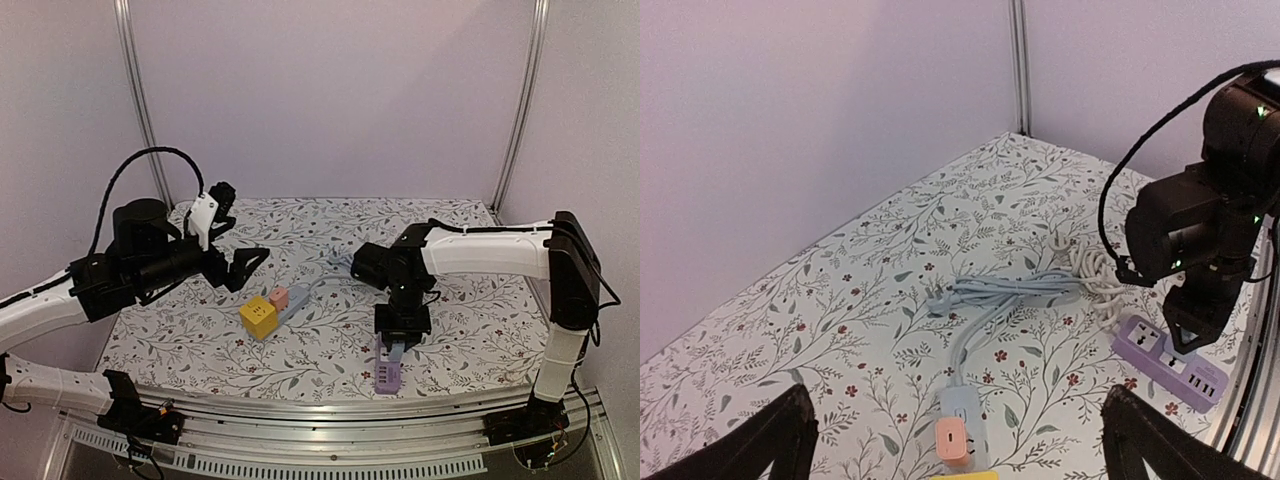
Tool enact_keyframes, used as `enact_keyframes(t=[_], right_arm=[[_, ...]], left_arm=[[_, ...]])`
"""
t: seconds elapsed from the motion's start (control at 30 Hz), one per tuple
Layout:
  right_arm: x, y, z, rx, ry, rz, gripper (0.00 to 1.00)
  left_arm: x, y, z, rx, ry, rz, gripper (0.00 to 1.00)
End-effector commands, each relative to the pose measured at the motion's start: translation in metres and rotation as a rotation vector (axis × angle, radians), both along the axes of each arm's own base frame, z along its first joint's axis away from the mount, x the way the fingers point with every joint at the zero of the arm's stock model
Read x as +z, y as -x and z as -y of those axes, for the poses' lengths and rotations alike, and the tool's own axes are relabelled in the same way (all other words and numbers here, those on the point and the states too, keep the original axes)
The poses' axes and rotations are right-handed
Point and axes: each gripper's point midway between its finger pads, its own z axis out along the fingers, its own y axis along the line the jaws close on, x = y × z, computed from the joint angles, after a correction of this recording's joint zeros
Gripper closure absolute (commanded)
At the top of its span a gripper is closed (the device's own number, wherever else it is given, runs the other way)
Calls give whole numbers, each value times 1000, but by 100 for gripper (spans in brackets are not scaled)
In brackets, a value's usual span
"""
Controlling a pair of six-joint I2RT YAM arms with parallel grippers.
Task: Insert the plug
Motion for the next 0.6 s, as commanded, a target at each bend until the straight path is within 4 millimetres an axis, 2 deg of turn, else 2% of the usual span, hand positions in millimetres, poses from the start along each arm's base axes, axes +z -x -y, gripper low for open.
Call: enact_keyframes(t=[0.0,0.23,0.57], right_arm=[[-7,3,13,-1,91,-12,100],[-9,2,8,-3,109,-27,100],[-16,-10,-3,-2,143,-32,100]], left_arm=[[5,2,-5,18,-3,-15,1],[9,1,-4,21,-7,-34,0],[31,-7,6,27,12,-43,1]])
